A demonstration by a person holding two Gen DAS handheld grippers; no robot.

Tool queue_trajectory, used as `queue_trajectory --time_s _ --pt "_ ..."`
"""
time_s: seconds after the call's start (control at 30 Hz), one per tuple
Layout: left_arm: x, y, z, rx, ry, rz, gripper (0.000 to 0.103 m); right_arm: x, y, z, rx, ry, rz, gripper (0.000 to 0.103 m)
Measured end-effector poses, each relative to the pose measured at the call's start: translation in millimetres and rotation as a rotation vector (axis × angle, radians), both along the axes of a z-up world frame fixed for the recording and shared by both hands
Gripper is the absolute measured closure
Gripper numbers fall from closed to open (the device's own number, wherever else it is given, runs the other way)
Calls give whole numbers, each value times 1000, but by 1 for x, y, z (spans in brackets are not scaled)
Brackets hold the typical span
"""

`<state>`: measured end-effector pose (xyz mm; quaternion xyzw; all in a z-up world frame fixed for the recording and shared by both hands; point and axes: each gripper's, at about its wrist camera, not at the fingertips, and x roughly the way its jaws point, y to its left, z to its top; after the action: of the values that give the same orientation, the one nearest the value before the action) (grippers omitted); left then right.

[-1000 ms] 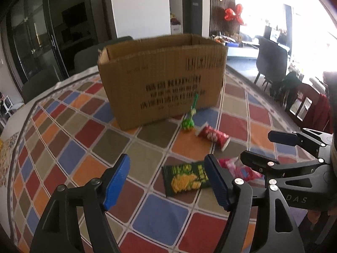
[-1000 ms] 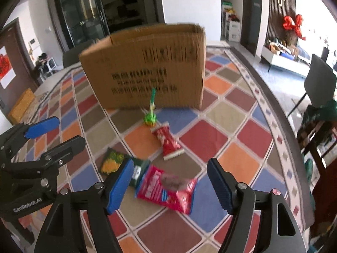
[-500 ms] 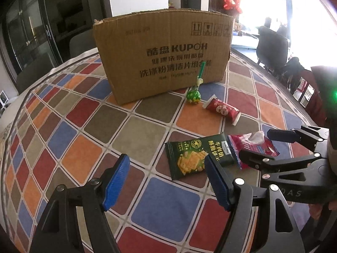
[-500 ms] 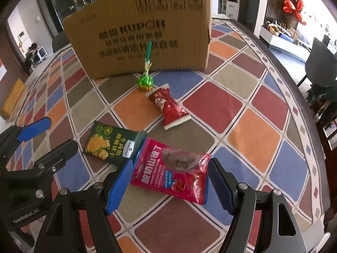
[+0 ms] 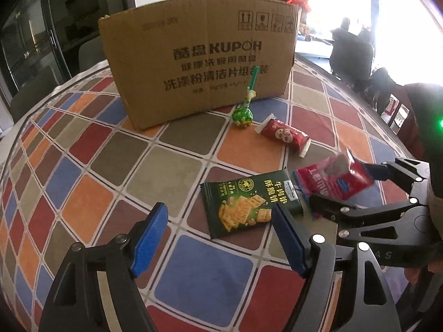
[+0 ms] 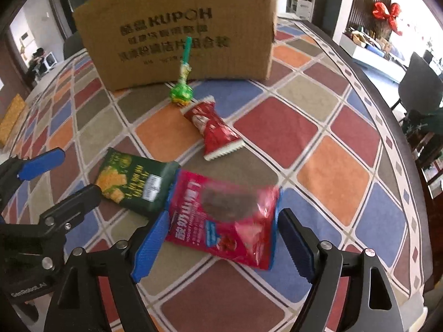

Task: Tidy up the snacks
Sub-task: 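Grasp the pink-red snack bag with the right tool while the left tool grasps the green cracker pack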

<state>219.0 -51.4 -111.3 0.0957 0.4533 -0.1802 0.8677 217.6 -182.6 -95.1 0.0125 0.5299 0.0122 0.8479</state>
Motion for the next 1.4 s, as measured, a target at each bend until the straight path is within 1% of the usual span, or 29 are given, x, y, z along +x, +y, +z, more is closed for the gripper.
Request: queue_trajectory --time_s 0.07,0.17,0.2,0.3,0.33,0.5,0.6,0.73,0.87,0.93,1.03,1.1,1.13,1.27,1.33,1.4 --pt "1 -3 -2 -4 7 -6 25 0 -3 0 -13 -7 -10 22" --pt "3 -9 -3 -11 19 -16 24 2 -7 1 -3 -16 -16 22" --pt "3 -11 -4 -10 20 -20 24 2 -7 1 -5 -19 -15 25" --pt "5 -17 -5 -7 28 -26 22 1 -6 3 -17 -39 4 38" --pt "6 -18 -6 -6 35 -27 20 1 -7 3 -15 -42 8 40" --pt "7 -26 -9 2 52 -37 19 1 -14 4 10 -54 7 47" --pt "9 -31 -10 4 59 -32 16 0 -18 7 25 -59 0 52" --pt "14 -37 -15 9 78 -17 16 1 -25 7 36 -67 -8 61" --pt "18 -39 -22 14 91 11 15 0 -29 7 50 -71 -8 65" --pt "20 -40 -25 8 102 24 13 0 -30 7 51 -74 -8 67" --pt "20 -41 -29 16 91 37 11 -1 -32 8 39 -80 -14 68" --pt "19 -41 -30 14 72 38 13 -1 -34 8 48 -79 -20 68" --pt "17 -40 -29 10 62 38 20 -2 -35 8 49 -80 -19 68" --pt "13 -39 -27 -7 56 37 33 -3 -32 10 49 -93 -9 71" --pt "12 -36 -26 -18 56 40 36 -5 -31 14 43 -108 -6 76" --pt "12 -35 -25 -23 57 42 38 -5 -31 17 51 -121 -4 78"
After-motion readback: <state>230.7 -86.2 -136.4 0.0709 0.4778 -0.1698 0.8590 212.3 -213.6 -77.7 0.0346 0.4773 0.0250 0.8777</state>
